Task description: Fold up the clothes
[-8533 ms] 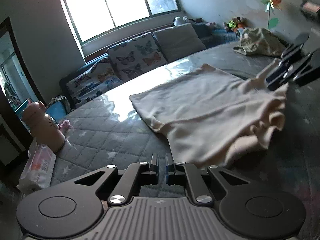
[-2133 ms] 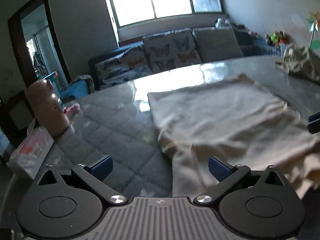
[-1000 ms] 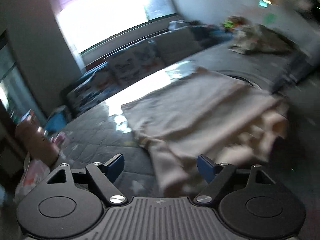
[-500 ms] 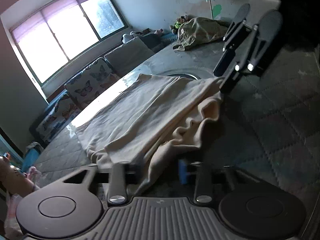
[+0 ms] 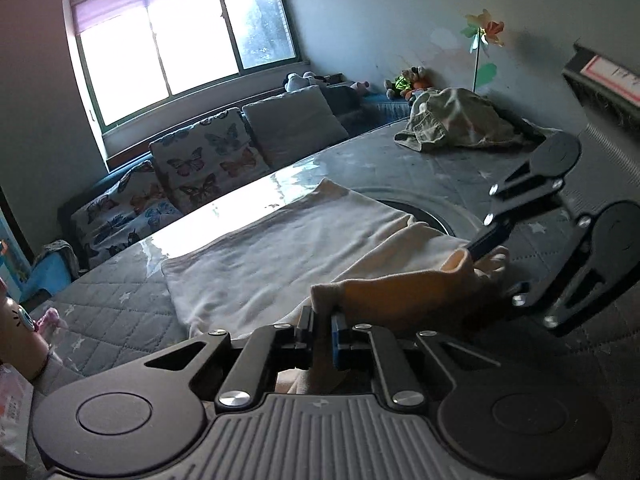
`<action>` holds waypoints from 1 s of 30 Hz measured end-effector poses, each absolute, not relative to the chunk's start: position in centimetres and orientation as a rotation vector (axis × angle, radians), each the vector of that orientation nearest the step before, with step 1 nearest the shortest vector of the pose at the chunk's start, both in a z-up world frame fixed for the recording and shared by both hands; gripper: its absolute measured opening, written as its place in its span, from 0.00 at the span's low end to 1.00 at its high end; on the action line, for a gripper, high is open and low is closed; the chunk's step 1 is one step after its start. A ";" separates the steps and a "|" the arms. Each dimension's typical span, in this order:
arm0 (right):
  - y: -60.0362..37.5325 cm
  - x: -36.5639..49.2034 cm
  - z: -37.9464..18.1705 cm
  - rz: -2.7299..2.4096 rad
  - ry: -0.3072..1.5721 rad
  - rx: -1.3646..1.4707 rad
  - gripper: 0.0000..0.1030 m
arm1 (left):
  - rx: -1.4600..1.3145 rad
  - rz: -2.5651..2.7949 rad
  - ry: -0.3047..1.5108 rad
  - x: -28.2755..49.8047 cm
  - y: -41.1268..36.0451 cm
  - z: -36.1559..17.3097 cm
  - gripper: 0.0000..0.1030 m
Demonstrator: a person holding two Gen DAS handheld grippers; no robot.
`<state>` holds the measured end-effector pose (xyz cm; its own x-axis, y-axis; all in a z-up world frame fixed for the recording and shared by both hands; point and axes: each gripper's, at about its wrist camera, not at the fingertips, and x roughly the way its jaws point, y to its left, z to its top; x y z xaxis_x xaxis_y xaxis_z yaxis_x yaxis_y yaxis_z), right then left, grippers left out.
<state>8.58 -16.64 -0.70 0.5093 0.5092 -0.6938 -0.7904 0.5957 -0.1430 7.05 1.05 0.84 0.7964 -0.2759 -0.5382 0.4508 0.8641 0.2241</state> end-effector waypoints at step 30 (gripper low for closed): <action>-17.9 9.4 3.3 0.808 0.610 -0.270 0.09 | 0.538 -0.308 0.508 2.8 2.9 -1.3 0.08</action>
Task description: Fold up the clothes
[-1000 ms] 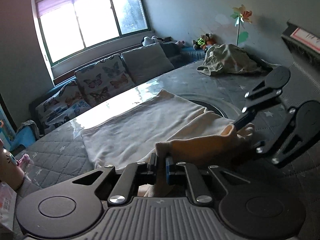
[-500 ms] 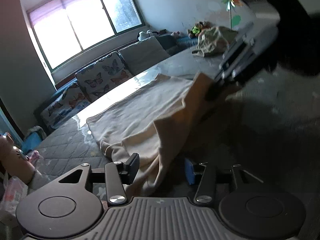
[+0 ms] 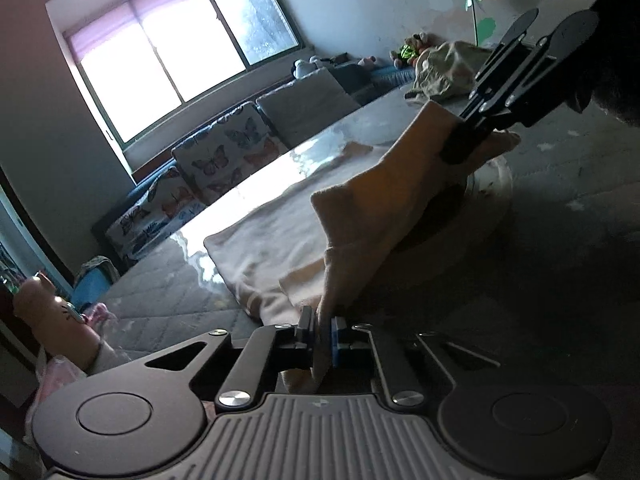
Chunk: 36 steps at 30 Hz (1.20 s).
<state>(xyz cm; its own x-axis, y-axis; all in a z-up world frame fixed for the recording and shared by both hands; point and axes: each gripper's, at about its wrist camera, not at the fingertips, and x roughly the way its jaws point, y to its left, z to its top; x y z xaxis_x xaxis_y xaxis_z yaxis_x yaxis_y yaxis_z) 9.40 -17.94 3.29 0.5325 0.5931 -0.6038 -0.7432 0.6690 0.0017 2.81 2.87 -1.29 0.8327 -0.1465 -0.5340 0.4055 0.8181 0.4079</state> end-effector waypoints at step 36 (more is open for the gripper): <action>-17.4 17.5 4.5 0.763 0.742 -0.214 0.08 | 0.429 -0.274 0.605 13.0 3.9 1.6 0.09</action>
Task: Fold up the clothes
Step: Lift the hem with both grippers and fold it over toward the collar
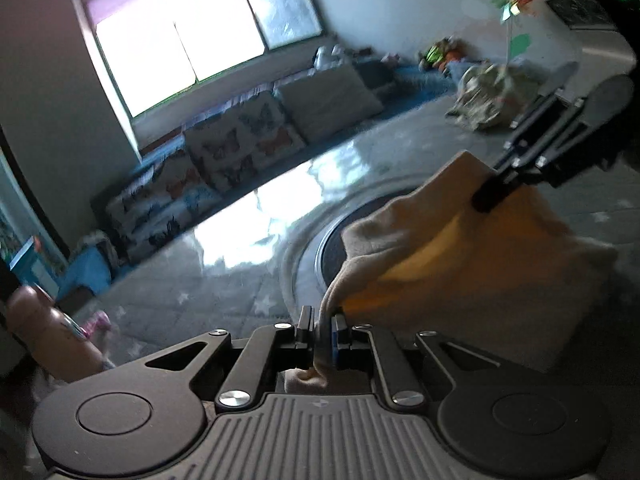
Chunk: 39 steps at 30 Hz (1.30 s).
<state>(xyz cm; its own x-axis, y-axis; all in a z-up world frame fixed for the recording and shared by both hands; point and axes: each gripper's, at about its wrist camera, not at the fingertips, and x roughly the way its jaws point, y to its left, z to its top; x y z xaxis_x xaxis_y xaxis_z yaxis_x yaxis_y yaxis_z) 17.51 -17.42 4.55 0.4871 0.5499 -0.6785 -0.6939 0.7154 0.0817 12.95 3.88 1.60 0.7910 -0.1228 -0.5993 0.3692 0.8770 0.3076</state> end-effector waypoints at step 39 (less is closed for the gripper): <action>-15.7 18.2 0.6 0.721 0.780 -0.141 0.23 | 0.241 -0.297 0.744 18.9 2.5 -1.7 0.20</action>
